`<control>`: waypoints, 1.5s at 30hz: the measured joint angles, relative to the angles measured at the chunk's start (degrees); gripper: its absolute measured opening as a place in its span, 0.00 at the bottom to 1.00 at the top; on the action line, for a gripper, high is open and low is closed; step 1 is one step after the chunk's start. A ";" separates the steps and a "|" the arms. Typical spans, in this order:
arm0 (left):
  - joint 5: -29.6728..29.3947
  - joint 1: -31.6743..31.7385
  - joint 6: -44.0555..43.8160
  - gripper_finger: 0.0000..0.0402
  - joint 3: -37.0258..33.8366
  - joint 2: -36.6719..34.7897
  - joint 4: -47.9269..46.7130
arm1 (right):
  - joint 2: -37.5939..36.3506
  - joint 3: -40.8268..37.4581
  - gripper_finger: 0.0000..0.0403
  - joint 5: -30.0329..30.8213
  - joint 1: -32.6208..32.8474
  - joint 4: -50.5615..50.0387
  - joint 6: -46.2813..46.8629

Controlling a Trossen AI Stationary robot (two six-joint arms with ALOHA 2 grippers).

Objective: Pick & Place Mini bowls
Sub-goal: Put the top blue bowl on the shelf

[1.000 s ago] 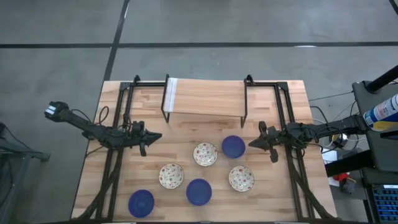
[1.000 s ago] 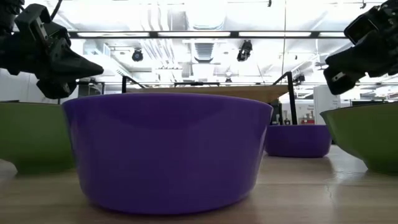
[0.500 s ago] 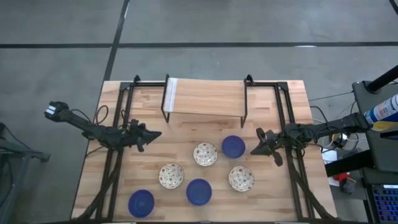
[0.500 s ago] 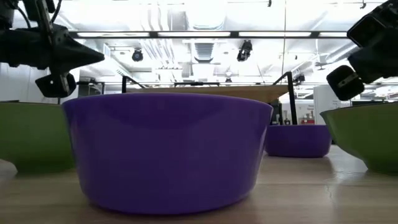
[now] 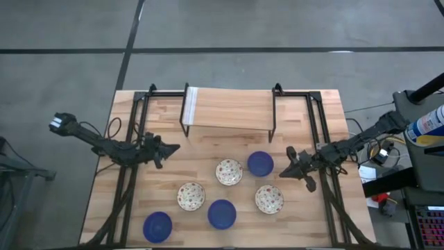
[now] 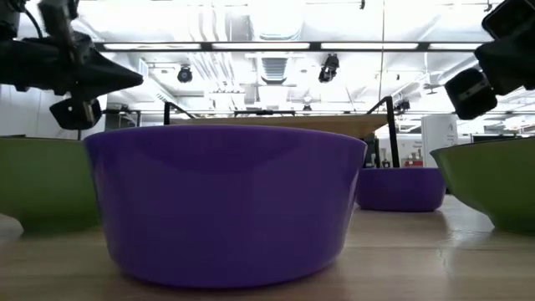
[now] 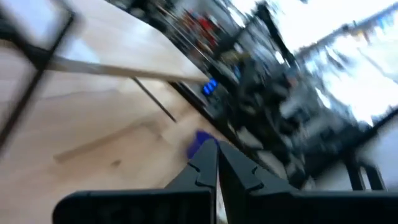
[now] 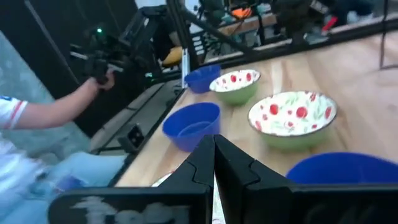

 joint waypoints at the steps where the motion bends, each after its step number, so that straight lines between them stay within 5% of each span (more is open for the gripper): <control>1: 1.65 0.00 1.07 0.02 -0.01 0.18 0.10 | 0.73 0.00 0.02 1.99 0.69 0.24 -0.66; 5: 6.93 -0.04 4.63 0.02 -0.01 0.83 0.97 | 4.24 0.03 0.02 9.89 2.43 1.50 -0.01; 12: 7.19 -0.06 9.90 0.02 -0.01 1.11 3.51 | 14.87 7.03 0.02 17.07 5.06 4.41 0.76; 21: 14.53 -0.17 13.41 0.02 -0.01 1.14 4.22 | 37.33 23.64 0.02 18.88 5.13 0.74 -4.56; 37: 15.02 -0.09 11.42 0.02 -0.01 1.11 2.73 | 63.61 69.31 0.03 20.33 6.25 -62.90 13.00; 45: 20.19 -0.09 10.80 0.14 0.00 1.20 2.31 | 72.80 79.98 0.23 20.14 4.18 -78.02 21.79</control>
